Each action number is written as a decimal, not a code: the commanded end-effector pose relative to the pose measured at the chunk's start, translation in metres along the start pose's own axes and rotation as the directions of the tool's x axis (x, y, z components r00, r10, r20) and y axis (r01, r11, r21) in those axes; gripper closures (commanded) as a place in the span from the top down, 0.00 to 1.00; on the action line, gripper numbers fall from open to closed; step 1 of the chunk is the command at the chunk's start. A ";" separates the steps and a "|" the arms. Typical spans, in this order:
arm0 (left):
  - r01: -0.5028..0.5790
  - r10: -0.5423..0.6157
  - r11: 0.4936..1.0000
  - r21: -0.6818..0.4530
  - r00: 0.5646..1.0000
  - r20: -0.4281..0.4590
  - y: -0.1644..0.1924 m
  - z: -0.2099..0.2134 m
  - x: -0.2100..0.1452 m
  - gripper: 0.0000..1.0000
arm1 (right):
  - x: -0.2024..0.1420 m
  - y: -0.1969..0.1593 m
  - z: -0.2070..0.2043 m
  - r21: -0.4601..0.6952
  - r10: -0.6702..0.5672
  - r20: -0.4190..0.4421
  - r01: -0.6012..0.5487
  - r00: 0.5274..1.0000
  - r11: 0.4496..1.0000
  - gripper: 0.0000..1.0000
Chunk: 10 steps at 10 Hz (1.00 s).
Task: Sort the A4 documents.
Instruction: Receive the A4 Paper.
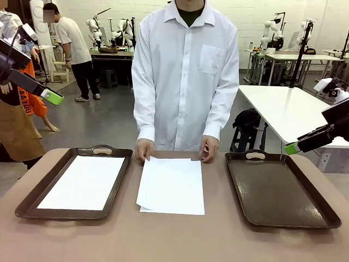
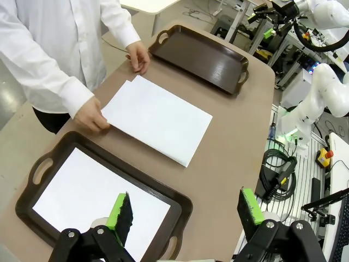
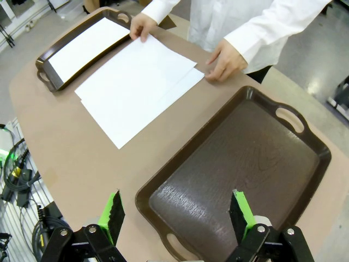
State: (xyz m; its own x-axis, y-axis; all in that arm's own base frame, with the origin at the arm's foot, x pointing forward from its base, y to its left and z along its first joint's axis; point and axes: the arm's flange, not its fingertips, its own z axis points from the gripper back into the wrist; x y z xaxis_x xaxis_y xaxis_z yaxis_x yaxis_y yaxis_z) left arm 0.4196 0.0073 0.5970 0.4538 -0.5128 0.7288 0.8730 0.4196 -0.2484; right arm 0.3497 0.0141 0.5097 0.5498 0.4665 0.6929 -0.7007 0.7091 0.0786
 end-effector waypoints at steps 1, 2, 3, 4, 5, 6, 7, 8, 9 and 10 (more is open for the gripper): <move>0.003 -0.003 1.000 0.000 1.000 -0.005 0.000 0.000 0.000 1.00 | -0.001 -0.002 -0.003 0.020 0.002 0.008 -0.002 1.000 1.000 1.00; 0.003 -0.003 1.000 0.000 1.000 -0.005 0.000 0.000 0.000 1.00 | -0.001 -0.002 -0.003 0.020 0.002 0.008 -0.002 1.000 1.000 1.00; 0.003 -0.003 1.000 0.000 1.000 -0.005 0.000 0.000 0.000 1.00 | -0.001 -0.002 -0.003 0.020 0.002 0.008 -0.002 1.000 1.000 1.00; 0.003 -0.003 1.000 0.000 1.000 -0.005 0.000 0.000 0.000 1.00 | -0.001 -0.002 -0.003 0.020 0.002 0.008 -0.002 1.000 1.000 1.00; 0.003 -0.003 1.000 0.000 1.000 -0.005 0.000 0.000 0.000 1.00 | -0.001 -0.002 -0.003 0.020 0.002 0.008 -0.002 1.000 1.000 1.00; 0.003 -0.003 1.000 0.000 1.000 -0.005 0.000 0.000 0.000 1.00 | -0.001 -0.002 -0.003 0.020 0.002 0.008 -0.002 1.000 1.000 1.00; 0.003 -0.003 1.000 0.000 1.000 -0.005 0.000 0.000 0.000 1.00 | -0.001 -0.002 -0.003 0.020 0.002 0.008 -0.002 1.000 1.000 1.00; 0.003 -0.003 1.000 0.000 1.000 -0.005 0.000 0.000 0.000 1.00 | -0.001 -0.002 -0.003 0.020 0.002 0.008 -0.002 1.000 1.000 1.00; 0.003 -0.003 1.000 0.000 1.000 -0.005 0.000 0.000 0.000 1.00 | -0.001 -0.002 -0.003 0.020 0.002 0.008 -0.002 1.000 1.000 1.00; 0.003 -0.003 1.000 0.000 1.000 -0.005 0.000 0.000 0.000 1.00 | -0.001 -0.002 -0.003 0.020 0.002 0.008 -0.002 1.000 1.000 1.00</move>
State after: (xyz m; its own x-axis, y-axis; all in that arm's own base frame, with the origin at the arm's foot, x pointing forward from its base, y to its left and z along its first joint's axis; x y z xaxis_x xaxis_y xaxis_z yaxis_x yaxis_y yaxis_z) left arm 0.4196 0.0073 0.5970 0.4538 -0.5128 0.7287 0.8731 0.4196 -0.2484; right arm 0.3497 0.0141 0.5097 0.5498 0.4665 0.6929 -0.7007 0.7091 0.0786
